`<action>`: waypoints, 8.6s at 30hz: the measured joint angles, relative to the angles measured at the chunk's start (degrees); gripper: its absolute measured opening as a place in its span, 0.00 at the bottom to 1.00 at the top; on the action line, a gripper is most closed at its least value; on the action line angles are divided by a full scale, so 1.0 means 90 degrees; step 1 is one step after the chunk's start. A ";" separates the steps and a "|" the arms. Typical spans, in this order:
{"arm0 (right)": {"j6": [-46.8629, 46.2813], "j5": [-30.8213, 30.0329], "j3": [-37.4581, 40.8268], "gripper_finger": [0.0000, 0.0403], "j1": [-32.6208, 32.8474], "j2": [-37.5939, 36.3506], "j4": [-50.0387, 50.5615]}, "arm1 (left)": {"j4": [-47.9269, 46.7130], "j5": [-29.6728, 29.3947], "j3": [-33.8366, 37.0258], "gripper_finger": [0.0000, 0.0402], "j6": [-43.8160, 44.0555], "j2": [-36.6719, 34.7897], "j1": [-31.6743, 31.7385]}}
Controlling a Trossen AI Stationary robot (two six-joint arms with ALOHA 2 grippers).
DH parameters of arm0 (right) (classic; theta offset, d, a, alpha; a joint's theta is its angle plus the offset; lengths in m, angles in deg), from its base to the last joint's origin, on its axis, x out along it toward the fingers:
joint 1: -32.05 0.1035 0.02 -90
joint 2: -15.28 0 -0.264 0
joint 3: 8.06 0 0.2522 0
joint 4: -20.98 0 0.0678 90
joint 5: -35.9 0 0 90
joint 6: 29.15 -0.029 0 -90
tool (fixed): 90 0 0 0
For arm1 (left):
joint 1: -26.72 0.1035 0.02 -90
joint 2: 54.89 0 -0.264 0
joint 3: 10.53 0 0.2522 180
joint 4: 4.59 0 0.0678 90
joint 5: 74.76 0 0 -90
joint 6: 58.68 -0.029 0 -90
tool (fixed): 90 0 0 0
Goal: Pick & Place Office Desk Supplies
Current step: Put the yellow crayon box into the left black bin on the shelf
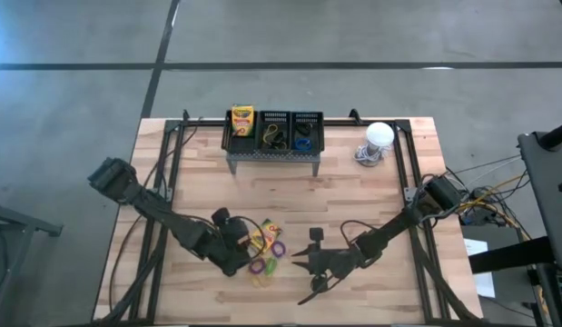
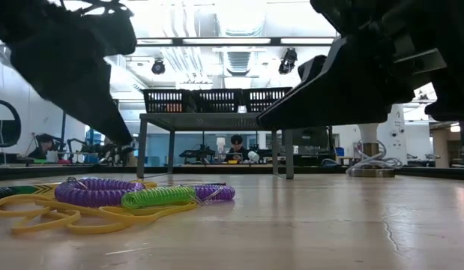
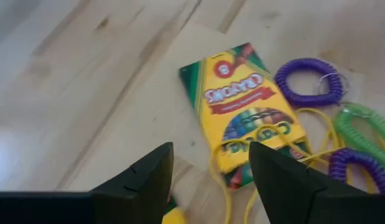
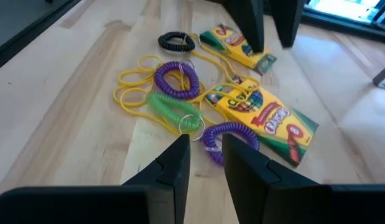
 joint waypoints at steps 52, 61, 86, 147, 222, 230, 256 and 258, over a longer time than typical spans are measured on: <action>-0.2815 -0.0179 -0.2131 0.32 -0.1679 -0.0268 0.6081 | 0.5927 0.0814 0.2184 0.01 -0.1801 0.0069 0.0379; -0.3642 -0.0637 -0.0270 0.38 -0.1655 -0.1556 0.5279 | 0.6548 0.0848 0.1521 0.01 -0.2332 0.1087 0.0650; -0.3292 0.2974 0.1114 0.59 -0.2890 -0.0680 0.0870 | 0.4843 0.0559 0.0411 0.01 -0.2209 0.2235 0.1508; -0.1539 0.3026 0.0495 0.56 -0.2135 -0.0573 0.0859 | 0.5433 0.1247 0.0435 0.28 -0.4990 0.1321 0.1608; -0.2447 -0.1199 0.0634 0.56 -0.0440 -0.1824 0.3554 | 0.4433 -0.1110 -0.1362 0.04 -0.4827 0.3096 0.1896; -0.2922 -0.1180 0.0620 0.56 -0.0074 -0.1782 0.3242 | 0.3180 -0.1981 -0.1357 0.01 -0.4935 0.1190 0.1008; -0.2753 -0.1693 0.0656 0.56 0.0090 -0.1477 0.2681 | -0.0193 0.1675 -0.0914 0.00 -0.6866 -0.4145 0.6010; -0.2735 -0.1692 0.0656 0.56 0.0096 -0.1477 0.2680 | -0.0108 0.2482 -0.0771 0.00 -0.6986 -0.4083 0.6597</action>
